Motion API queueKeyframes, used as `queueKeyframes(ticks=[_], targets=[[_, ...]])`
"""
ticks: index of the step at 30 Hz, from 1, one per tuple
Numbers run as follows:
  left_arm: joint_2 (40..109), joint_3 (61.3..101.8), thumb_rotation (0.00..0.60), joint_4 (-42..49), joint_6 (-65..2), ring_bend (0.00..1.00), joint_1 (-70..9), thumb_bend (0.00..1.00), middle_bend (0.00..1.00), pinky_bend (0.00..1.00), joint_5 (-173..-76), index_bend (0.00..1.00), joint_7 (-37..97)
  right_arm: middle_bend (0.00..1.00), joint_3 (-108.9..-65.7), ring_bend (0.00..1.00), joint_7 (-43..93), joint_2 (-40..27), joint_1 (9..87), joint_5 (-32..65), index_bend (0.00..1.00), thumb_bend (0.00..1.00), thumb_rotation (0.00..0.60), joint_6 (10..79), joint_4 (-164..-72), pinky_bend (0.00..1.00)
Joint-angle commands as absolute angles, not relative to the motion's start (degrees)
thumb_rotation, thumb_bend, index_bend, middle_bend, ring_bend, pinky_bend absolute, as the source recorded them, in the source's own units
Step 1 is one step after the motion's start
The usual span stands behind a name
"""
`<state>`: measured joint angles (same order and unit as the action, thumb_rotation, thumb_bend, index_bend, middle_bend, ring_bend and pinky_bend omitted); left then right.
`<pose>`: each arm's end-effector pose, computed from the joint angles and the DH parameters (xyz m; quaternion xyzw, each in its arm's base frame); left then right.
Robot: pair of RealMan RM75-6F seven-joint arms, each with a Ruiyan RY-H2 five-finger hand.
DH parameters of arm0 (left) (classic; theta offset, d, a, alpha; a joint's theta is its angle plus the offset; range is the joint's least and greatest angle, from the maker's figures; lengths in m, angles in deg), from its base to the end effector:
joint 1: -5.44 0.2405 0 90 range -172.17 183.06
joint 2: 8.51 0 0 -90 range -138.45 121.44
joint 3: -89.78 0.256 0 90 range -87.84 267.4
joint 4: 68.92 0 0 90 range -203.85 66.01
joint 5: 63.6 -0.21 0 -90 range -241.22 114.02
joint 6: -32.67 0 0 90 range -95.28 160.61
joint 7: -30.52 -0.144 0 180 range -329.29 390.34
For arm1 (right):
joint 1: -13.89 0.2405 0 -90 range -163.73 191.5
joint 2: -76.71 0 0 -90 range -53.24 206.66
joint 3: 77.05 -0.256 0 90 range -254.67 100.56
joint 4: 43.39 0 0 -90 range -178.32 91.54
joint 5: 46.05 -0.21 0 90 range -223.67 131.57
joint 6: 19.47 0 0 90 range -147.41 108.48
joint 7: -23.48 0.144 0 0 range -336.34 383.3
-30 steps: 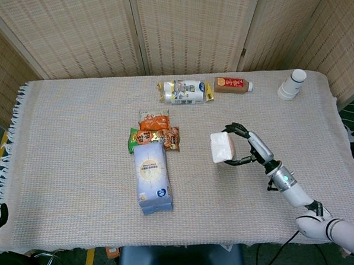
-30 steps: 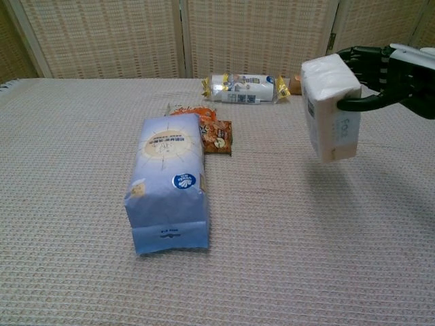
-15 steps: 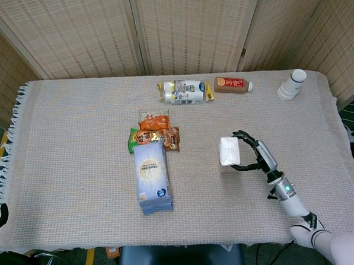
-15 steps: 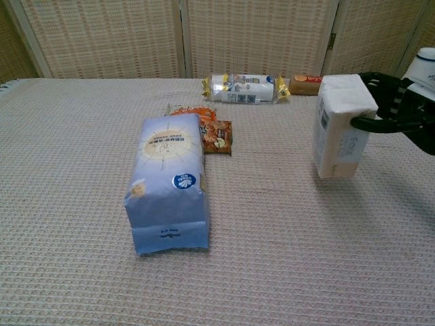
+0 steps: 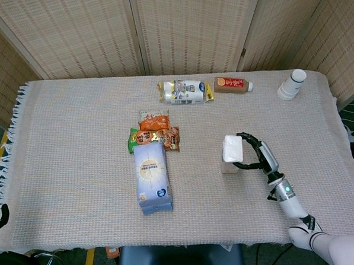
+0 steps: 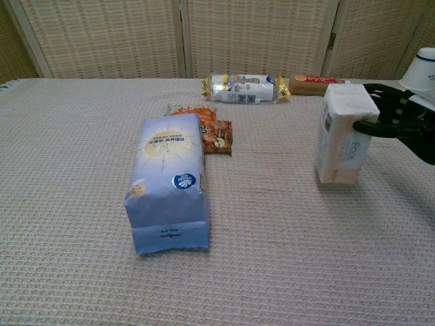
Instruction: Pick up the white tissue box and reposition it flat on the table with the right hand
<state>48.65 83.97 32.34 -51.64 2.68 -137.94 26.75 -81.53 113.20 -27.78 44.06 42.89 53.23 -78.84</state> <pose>-0.3172 0.1758 0.1977 -0.5263 -0.4227 -0.3463 0.6515 -0.2845 -0.3370 -0.0046 0.3646 -0.6625 0.6407 0.1329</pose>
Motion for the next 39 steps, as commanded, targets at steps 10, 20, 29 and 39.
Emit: queueKeyframes(ticks=[10,20,29,39], targets=[[48.6,84.0,0.6,32.3,-51.4,0.0,2.6,0.52,0.0,0.11,-137.7,0.13,26.5,0.55,-80.0,0.4,110.7,-29.2,44.6,43.5,0.63,0.32,0.6,51.2,-76.4,0.0],[48.6,84.0,0.6,32.3,-51.2,0.0,2.5,0.52,0.0,0.11,-137.6,0.13,26.5,0.54,-79.6,0.36,107.8,-30.3,43.9,43.1,0.51,0.32,0.6,51.0,-74.0,0.0],[48.7,84.1,0.6,32.5,-51.2,0.0,2.4,0.53,0.0,0.11,-137.7,0.13,26.1,0.35,-78.8,0.3,108.8,-28.1,44.0,43.7,0.21,0.25,0.6,50.3,-76.8,0.0],[48.7,84.0,0.6,32.6,-51.3,0.0,2.5,0.53,0.0,0.11,-137.5,0.13,25.9,0.28,-77.9,0.29,108.5,-25.9,44.2,44.3,0.03,0.07,0.6,49.5,-78.9,0.0]])
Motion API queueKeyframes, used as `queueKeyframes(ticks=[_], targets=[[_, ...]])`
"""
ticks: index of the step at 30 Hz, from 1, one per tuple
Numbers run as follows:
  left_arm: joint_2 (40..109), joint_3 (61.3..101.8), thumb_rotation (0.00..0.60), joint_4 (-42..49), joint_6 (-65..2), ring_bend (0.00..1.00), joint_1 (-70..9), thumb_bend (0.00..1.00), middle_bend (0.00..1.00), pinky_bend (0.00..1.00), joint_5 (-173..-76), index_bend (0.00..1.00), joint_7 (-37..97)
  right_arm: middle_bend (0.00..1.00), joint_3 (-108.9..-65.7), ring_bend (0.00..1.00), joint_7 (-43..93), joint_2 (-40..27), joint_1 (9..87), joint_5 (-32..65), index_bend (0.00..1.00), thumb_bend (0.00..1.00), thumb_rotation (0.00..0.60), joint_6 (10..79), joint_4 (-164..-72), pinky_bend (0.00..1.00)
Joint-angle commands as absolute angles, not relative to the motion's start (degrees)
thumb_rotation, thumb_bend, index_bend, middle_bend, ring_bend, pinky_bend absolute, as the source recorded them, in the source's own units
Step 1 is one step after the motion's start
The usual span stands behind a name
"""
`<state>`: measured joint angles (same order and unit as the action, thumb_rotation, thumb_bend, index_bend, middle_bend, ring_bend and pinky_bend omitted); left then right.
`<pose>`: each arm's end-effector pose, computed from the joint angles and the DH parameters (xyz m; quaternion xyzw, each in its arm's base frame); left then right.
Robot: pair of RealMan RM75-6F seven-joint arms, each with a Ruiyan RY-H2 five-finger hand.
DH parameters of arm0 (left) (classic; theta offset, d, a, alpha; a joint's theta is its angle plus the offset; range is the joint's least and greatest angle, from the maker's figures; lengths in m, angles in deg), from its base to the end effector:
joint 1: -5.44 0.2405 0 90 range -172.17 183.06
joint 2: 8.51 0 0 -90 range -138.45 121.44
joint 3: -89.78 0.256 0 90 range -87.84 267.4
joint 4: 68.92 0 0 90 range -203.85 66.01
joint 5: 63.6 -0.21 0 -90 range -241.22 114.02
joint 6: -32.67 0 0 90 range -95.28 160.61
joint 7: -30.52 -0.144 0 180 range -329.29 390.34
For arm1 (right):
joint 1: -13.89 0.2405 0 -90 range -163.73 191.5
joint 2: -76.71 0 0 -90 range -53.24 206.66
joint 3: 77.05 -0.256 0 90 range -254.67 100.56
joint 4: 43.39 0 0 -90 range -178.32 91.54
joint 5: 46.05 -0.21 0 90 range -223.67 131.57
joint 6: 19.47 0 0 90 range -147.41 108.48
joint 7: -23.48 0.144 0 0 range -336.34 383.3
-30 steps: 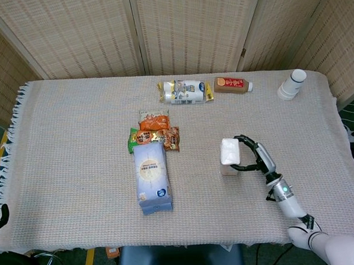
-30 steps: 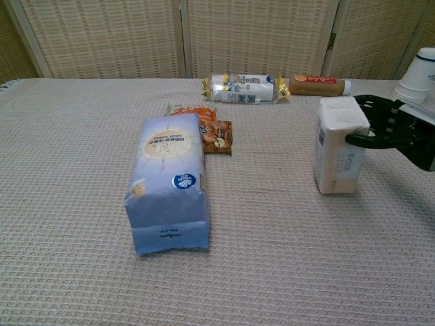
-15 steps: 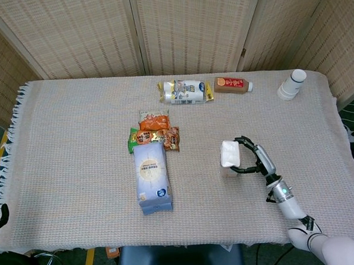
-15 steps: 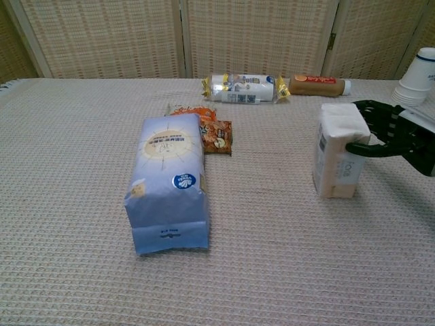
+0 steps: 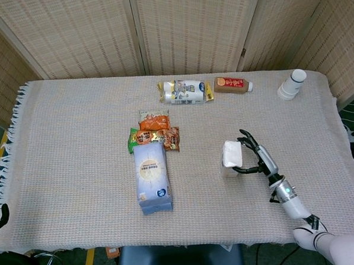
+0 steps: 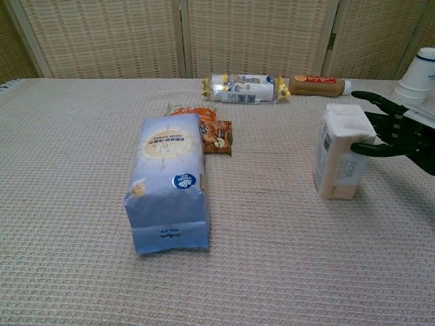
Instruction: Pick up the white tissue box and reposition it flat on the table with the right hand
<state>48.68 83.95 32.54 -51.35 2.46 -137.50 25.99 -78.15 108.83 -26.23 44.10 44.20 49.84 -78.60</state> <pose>-0.3171 0.1768 0.1969 -0.5278 -0.4227 -0.3416 0.6528 -0.2969 -0.3321 -0.0090 0.4201 -0.6691 0.5891 0.1695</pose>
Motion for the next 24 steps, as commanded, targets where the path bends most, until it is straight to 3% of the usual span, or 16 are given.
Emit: queueKeyframes(ticks=[1,14,24], targets=[[48.7,84.0,0.6,32.6,-51.3,0.0,2.4,0.53,0.0,0.11,-137.5,0.13,25.8,0.27,-77.8,0.28,108.3,-25.7,44.3,44.4,0.02,0.06,0.6,49.1,-79.3,0.0],[48.7,84.0,0.6,32.8,-51.3,0.0,2.4,0.53,0.0,0.11,-137.3,0.13,25.2,0.2,-78.2,0.19,105.6,-23.9,44.0,43.8,0.02,0.04,0.6,49.4,-82.1,0.0],[48.8,84.0,0.6,32.9,-51.4,0.0,2.4,0.53,0.0,0.11,-137.2,0.13,24.7,0.08,-77.9,0.04,103.9,-21.2,44.0,44.6,0.0,0.01,0.6,50.4,-84.9,0.0]])
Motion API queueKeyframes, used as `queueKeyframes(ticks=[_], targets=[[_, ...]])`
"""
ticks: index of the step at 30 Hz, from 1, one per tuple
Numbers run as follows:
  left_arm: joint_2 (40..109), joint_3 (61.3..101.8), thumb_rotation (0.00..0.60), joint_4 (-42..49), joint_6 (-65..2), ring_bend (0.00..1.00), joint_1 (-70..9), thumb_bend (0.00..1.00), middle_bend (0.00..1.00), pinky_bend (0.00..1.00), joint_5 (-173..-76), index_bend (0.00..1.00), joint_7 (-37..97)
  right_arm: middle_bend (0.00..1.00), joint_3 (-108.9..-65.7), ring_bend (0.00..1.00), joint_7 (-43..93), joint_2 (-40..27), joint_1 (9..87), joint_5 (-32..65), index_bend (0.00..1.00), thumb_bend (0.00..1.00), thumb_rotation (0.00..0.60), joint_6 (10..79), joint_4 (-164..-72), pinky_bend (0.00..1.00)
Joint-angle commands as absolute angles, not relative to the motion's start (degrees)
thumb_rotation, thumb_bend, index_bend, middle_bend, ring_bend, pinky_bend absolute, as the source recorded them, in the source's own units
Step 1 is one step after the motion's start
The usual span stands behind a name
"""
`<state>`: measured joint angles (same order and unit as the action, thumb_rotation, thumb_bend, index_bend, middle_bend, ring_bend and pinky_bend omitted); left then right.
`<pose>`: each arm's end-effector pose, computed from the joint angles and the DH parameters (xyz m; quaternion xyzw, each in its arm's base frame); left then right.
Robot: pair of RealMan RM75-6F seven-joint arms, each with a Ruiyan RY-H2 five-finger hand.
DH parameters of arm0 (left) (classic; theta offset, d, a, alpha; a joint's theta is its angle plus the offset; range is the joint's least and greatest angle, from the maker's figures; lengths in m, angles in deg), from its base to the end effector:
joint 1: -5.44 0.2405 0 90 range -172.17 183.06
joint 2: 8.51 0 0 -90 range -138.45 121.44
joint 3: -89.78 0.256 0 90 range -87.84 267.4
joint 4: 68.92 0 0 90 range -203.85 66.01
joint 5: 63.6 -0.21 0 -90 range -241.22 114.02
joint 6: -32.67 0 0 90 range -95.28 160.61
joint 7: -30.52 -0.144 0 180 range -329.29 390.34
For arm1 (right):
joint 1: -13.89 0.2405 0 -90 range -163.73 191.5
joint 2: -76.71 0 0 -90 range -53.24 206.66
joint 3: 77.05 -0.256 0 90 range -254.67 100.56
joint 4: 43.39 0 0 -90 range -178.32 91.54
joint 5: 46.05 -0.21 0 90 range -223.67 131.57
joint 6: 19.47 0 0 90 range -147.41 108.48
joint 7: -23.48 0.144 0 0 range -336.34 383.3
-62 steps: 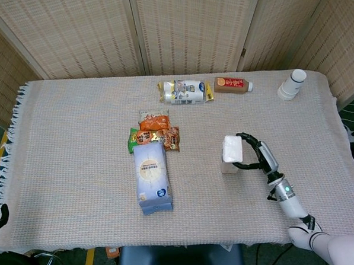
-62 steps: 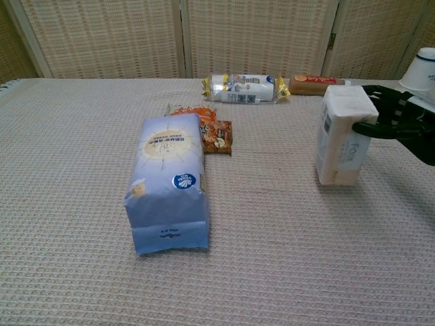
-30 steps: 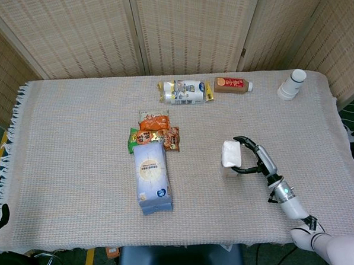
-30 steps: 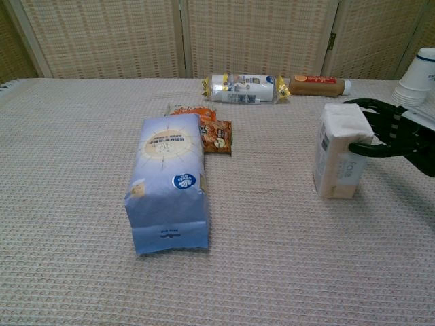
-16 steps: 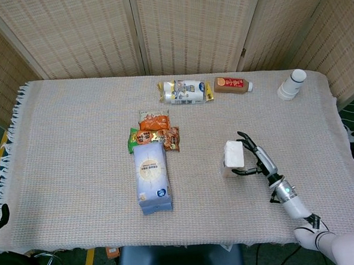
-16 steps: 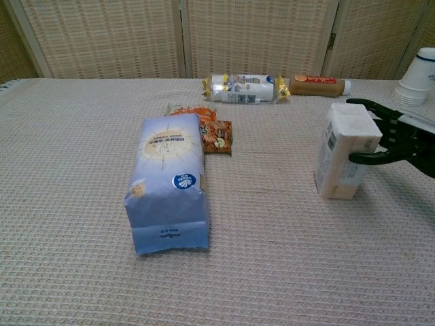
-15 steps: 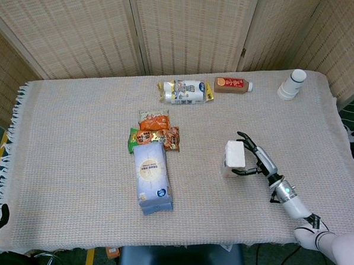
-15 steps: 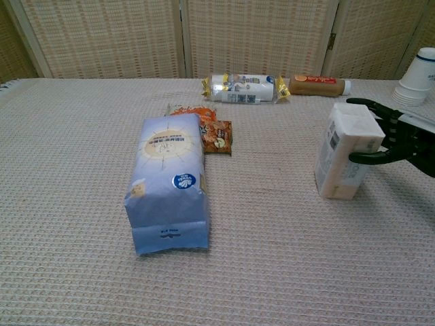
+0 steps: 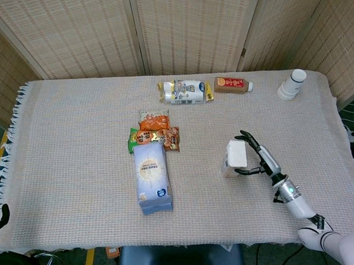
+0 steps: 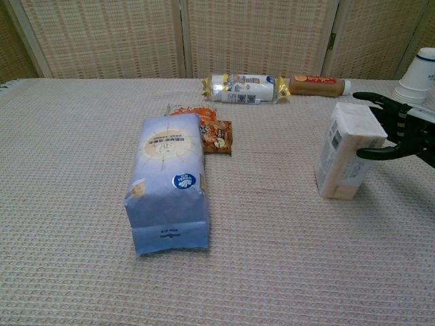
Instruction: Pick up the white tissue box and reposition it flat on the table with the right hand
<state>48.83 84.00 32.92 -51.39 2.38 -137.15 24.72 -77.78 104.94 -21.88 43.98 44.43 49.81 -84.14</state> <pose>-0.3163 0.1768 0.1955 -0.5296 -0.4208 -0.3359 0.6555 -0.2970 -0.3303 0.0053 0.4414 -0.6603 0.5803 0.1801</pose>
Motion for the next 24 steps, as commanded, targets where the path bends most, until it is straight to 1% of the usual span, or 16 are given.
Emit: queueKeyframes(ticks=[1,5,9,12,14,17,18,19,20,24], targets=[[48.9,84.0,0.6,32.9,-51.4,0.0,2.4,0.53,0.0,0.11,-137.1,0.13,24.6,0.06,-78.1,0.02,102.4,-20.7,44.1,44.7,0.0,0.01,0.6,50.9,-85.8,0.0],[48.8,84.0,0.6,33.1,-51.4,0.0,2.4,0.53,0.0,0.11,-136.9,0.13,24.4,0.04,-79.1,0.0,93.3,-18.1,44.2,44.8,0.0,0.01,0.6,53.2,-91.1,0.0],[48.7,84.0,0.6,33.3,-51.7,0.0,2.5,0.53,0.0,0.11,-137.1,0.13,24.4,0.04,-79.8,0.0,82.5,-13.0,43.8,44.9,0.0,0.0,0.6,54.8,-102.1,0.0],[48.7,84.0,0.6,33.4,-51.7,0.0,2.5,0.52,0.0,0.11,-137.1,0.13,24.5,0.03,-80.2,0.0,72.4,-8.1,42.8,45.0,0.0,0.0,0.6,56.5,-113.2,0.0],[48.6,84.0,0.6,33.4,-51.7,0.0,2.6,0.53,0.0,0.11,-137.0,0.13,24.5,0.02,-80.4,0.0,65.4,-5.5,42.1,44.9,0.0,0.0,0.6,57.3,-119.0,0.0],[48.6,83.9,0.6,33.5,-51.5,0.0,2.6,0.53,0.0,0.11,-136.6,0.13,24.5,0.02,-81.6,0.0,52.4,-1.8,40.7,43.9,0.0,0.0,0.6,59.2,-129.1,0.0],[48.6,83.9,0.6,33.5,-51.5,0.0,2.5,0.53,0.0,0.11,-136.5,0.13,24.6,0.02,-82.5,0.0,48.4,-1.2,40.3,43.2,0.0,0.0,0.6,60.4,-132.4,0.0],[48.6,83.8,0.6,33.5,-51.4,0.0,2.5,0.53,0.0,0.11,-136.3,0.13,24.5,0.02,-84.5,0.0,42.5,-1.5,39.6,42.2,0.0,0.0,0.6,62.9,-136.1,0.0],[48.6,83.8,0.6,33.5,-51.5,0.0,2.5,0.52,0.0,0.11,-136.3,0.13,24.4,0.02,-85.0,0.0,37.9,-1.3,39.3,41.9,0.0,0.0,0.6,63.8,-138.9,0.0],[48.5,83.8,0.6,33.6,-51.5,0.0,2.5,0.53,0.0,0.11,-136.3,0.13,24.3,0.02,-86.5,0.0,17.0,2.3,38.3,38.0,0.0,0.0,0.6,64.0,-152.1,0.0]])
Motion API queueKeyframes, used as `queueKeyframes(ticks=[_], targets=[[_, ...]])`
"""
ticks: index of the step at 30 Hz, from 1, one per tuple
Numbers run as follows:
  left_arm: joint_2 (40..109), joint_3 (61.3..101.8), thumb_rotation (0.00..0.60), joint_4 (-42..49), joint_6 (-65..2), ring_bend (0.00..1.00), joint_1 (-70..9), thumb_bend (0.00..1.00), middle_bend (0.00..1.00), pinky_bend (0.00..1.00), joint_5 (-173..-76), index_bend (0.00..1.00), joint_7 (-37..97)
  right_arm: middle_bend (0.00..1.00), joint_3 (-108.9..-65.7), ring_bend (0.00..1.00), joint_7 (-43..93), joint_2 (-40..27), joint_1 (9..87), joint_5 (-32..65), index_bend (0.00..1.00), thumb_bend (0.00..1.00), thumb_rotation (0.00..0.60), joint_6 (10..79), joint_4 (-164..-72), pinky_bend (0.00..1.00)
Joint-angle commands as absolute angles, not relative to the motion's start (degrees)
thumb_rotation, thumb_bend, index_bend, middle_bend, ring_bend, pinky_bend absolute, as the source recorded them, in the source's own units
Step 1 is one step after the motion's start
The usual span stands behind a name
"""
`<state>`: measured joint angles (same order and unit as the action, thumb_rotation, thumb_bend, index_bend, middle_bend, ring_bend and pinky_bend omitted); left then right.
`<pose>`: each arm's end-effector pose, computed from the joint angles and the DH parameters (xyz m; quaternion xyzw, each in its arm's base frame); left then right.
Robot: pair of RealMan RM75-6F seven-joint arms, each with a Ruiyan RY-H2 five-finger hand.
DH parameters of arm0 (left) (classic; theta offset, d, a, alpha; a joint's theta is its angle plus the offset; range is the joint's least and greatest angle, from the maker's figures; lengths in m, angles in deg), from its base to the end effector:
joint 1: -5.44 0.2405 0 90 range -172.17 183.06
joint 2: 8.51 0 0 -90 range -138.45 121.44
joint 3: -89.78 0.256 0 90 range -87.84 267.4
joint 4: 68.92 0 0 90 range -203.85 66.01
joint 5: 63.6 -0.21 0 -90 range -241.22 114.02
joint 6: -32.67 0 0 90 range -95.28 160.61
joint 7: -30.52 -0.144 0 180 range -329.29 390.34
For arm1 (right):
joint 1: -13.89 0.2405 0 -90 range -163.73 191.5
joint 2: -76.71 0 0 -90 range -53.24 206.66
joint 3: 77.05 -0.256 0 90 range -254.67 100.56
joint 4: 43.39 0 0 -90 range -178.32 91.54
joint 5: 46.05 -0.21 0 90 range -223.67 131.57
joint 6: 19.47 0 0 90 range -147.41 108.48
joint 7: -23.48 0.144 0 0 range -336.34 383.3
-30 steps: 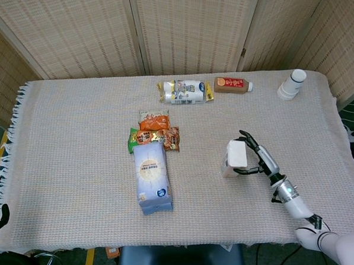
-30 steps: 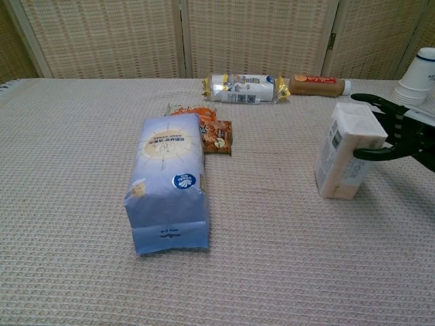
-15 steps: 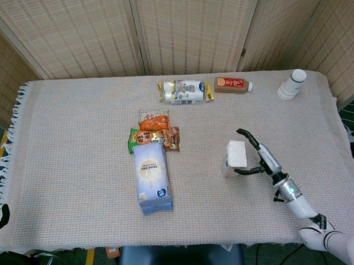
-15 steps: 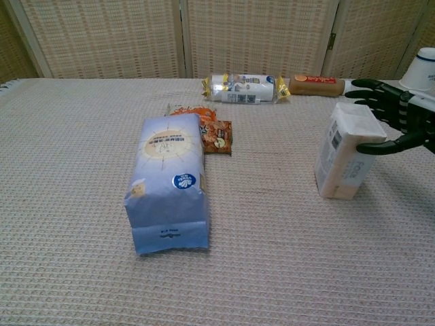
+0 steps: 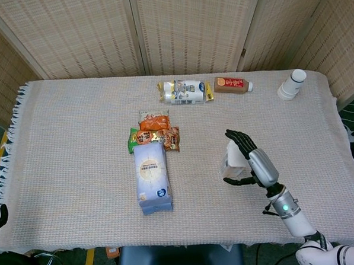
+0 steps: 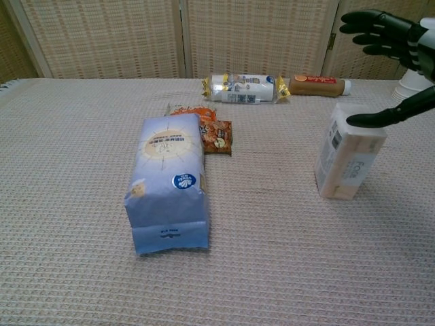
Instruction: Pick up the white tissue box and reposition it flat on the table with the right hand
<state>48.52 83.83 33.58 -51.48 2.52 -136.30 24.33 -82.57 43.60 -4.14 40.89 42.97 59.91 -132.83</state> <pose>-0.3163 0.1761 0.1972 -0.5243 -0.4236 -0.3330 0.6594 -0.1865 -0.2787 0.0630 0.5829 -0.4500 0.6017 0.3092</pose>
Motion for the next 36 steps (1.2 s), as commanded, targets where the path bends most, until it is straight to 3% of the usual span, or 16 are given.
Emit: queueKeyframes(ticks=[1,7,16,26,36], targets=[[48.5,83.9,0.6,33.7,-51.7,0.0,2.6,0.53,0.0,0.11,-136.4,0.13,24.2,0.02,-87.2,0.0,10.9,3.4,38.2,34.7,0.0,0.0,0.6,63.4,-156.3,0.0],[48.3,83.9,0.6,33.9,-51.9,0.0,2.7,0.53,0.0,0.11,-136.4,0.13,23.9,0.02,-93.0,0.0,-12.8,7.8,42.6,10.1,0.0,0.0,0.6,60.0,-169.2,0.0],[48.4,83.7,0.6,34.0,-51.7,0.0,2.6,0.53,0.0,0.11,-135.4,0.13,23.1,0.02,-99.1,0.0,-27.6,7.9,54.8,-21.8,0.0,0.0,0.6,55.9,-168.3,0.0],[48.4,83.6,0.6,34.3,-51.6,0.0,2.6,0.53,0.0,0.11,-134.7,0.13,22.6,0.02,-99.3,0.0,-26.8,8.4,60.1,-31.2,0.0,0.0,0.6,49.6,-163.6,0.0],[48.1,83.4,0.6,34.5,-51.5,0.0,2.6,0.53,0.0,0.11,-134.3,0.14,22.9,0.02,-96.5,0.0,-25.6,8.4,63.8,-36.8,0.0,0.0,0.6,46.7,-159.2,0.0]])
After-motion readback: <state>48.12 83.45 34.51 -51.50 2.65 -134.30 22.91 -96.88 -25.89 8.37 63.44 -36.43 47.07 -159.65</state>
